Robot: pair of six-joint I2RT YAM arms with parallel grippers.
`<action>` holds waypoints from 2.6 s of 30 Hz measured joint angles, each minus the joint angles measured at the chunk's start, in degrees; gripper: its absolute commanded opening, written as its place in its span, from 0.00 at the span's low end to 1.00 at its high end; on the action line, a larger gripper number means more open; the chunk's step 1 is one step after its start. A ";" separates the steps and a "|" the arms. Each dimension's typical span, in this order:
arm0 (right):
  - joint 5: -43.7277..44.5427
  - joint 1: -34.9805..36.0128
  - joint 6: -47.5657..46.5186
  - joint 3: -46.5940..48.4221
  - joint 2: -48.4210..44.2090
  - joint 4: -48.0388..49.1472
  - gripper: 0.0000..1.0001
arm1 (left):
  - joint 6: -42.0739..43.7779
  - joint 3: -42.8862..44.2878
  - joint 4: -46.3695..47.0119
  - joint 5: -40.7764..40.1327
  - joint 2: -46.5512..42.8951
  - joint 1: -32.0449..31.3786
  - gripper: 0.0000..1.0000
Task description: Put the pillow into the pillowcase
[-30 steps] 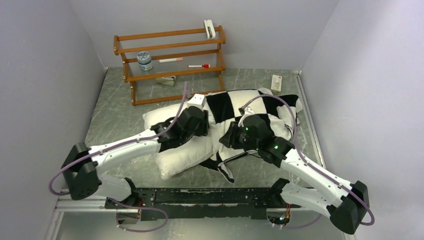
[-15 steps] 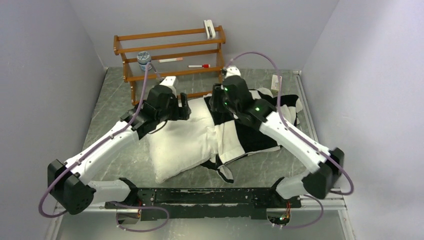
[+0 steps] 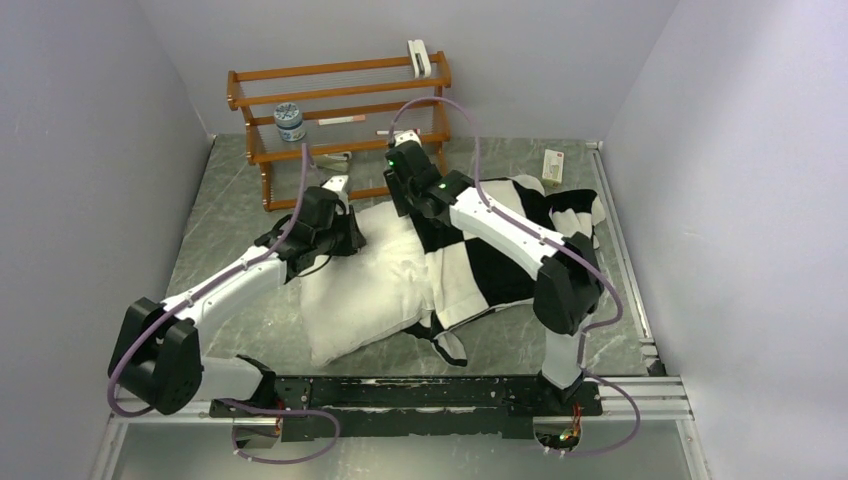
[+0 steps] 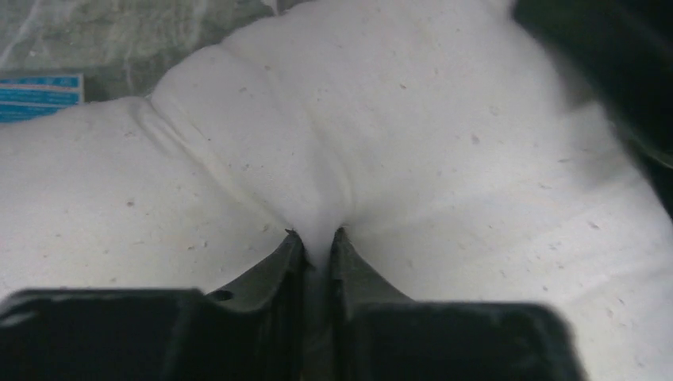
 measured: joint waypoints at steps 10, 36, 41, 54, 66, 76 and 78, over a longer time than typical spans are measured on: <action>1.86 0.02 -3.04 3.80 5.07 -1.75 0.43 | -0.28 -4.26 5.88 3.93 -4.70 0.11 0.05; 1.05 0.50 -3.34 22.49 15.96 -9.68 0.00 | -3.93 -5.99 9.11 6.43 -7.39 0.22 0.05; -14.21 1.75 3.10 14.47 7.58 0.24 0.00 | -7.63 -5.90 11.82 6.36 -7.39 0.20 0.05; -10.73 5.46 9.35 5.99 -3.23 10.21 0.48 | -11.74 -5.62 13.11 5.09 -8.57 0.04 0.05; 5.92 3.93 -0.79 6.08 2.19 -6.58 0.61 | -11.47 -11.23 14.93 3.63 -12.41 -2.43 0.05; 18.36 4.42 -3.96 10.49 10.73 -11.43 0.53 | -11.28 -12.33 15.04 1.09 -13.46 -4.44 0.05; 20.65 4.48 -4.57 10.80 11.47 -11.56 0.49 | -11.15 -12.33 14.99 0.90 -13.55 -4.55 0.05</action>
